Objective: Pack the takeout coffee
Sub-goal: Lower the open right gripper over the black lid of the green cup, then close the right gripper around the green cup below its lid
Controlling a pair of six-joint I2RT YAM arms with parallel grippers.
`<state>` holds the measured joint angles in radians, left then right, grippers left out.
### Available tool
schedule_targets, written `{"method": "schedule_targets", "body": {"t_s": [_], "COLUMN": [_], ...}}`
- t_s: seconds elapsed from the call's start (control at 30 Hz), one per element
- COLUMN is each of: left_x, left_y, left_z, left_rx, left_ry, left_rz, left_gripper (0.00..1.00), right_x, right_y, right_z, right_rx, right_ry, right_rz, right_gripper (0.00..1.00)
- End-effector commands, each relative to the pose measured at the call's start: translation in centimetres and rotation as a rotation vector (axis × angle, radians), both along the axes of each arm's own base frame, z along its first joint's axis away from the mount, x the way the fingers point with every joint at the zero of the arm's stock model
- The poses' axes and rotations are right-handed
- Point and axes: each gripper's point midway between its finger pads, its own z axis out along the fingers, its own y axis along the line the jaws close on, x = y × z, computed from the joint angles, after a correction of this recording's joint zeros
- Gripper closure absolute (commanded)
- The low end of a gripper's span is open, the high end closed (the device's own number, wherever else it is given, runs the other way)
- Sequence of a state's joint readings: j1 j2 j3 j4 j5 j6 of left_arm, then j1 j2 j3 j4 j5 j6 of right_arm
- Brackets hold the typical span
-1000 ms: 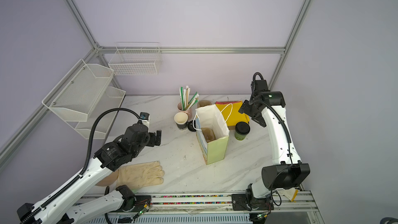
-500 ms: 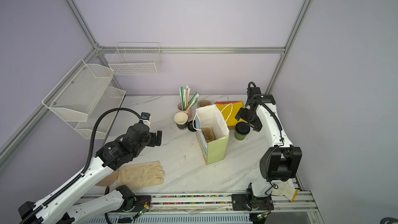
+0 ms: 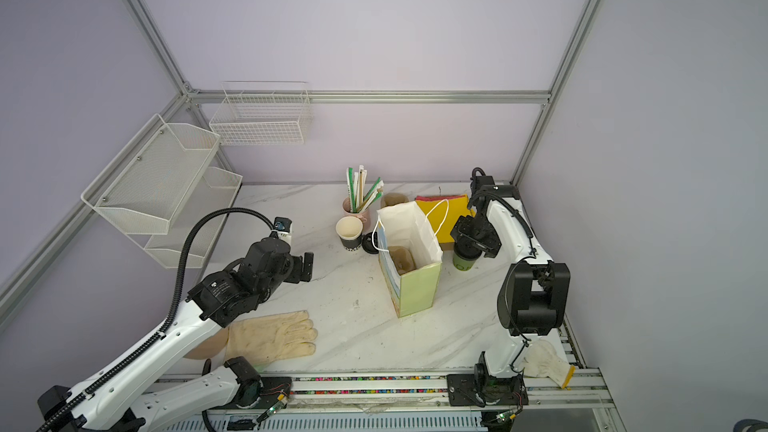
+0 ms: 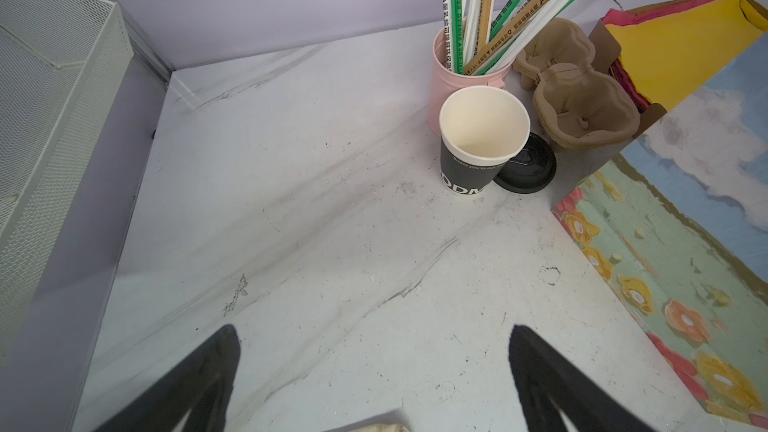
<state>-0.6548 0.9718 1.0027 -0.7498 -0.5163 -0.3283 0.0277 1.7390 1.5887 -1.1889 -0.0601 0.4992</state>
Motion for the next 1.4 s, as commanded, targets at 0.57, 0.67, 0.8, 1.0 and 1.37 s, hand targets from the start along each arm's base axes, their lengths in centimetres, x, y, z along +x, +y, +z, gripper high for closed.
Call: {"method": "schedule_targets", "body": {"t_s": [0.57,0.67,0.8,1.0,1.37], "left_x": [0.2,0.2,0.2,0.2,0.3], "left_y": [0.0,0.0,0.0,-0.1,-0.1], "left_z": [-0.5,-0.6,-0.6,-0.8,-0.9], "left_rx": [0.014,0.018,0.019,0.023,0.029], "left_ry": [0.012,0.014,0.016,0.023,0.028], "left_rz": [-0.002,-0.003,-0.004,-0.005,-0.007], "left_gripper": [0.0,0.0,0.0,0.0,0.0], "right_x": [1.4,1.3,1.2,0.5,-2.9], "right_y": [-0.6,-0.8,-0.9,-0.9,-0.9], "right_z": [-1.4,-1.4,-1.3,-1.3,0.2], "right_rx": [-0.029,-0.038,-0.044,-0.045,-0.05], "right_ry": [0.018,0.016,0.015,0.02,0.002], "right_rz": [0.007,0.007,0.008,0.013,0.019], "right_gripper": [0.1,0.13,0.15,0.16,0.17]}}
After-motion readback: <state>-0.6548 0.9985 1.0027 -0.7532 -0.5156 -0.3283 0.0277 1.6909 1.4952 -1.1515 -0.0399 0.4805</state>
